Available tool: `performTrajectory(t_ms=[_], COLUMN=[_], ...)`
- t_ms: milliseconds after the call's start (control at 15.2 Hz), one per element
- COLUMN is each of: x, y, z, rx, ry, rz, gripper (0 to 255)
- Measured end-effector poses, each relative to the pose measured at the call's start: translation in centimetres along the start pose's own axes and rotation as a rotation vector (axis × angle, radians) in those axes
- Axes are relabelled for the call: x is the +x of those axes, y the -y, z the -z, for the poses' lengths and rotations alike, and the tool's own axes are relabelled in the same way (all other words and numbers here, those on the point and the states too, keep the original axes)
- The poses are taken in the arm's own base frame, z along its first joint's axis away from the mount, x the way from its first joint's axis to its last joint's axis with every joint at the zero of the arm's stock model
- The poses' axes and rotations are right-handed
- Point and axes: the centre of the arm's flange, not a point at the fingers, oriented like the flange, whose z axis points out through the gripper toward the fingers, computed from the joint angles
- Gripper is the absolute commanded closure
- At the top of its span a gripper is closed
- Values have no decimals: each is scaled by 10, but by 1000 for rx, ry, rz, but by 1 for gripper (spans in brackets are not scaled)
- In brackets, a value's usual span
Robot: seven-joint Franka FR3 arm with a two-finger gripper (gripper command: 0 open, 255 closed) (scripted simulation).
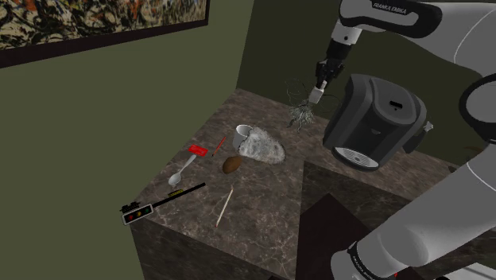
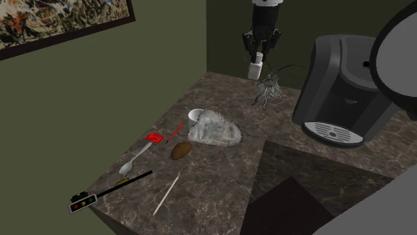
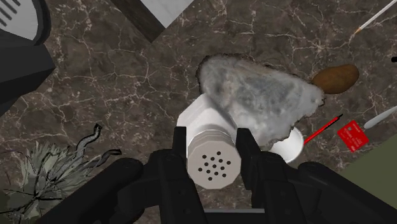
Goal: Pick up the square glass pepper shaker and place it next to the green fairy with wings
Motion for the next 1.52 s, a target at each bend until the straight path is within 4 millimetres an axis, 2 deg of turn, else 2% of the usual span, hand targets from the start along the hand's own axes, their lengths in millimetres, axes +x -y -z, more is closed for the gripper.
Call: performTrajectory(t_ms=[660, 924, 1122, 1518], x=[30, 37, 40, 43], y=[-126, -183, -198, -199], z=[-1, -4, -14, -45], rx=[1, 0, 0, 0], ry=[0, -1, 0, 0], rz=[0, -1, 1, 2], gripper=[255, 255, 255, 255])
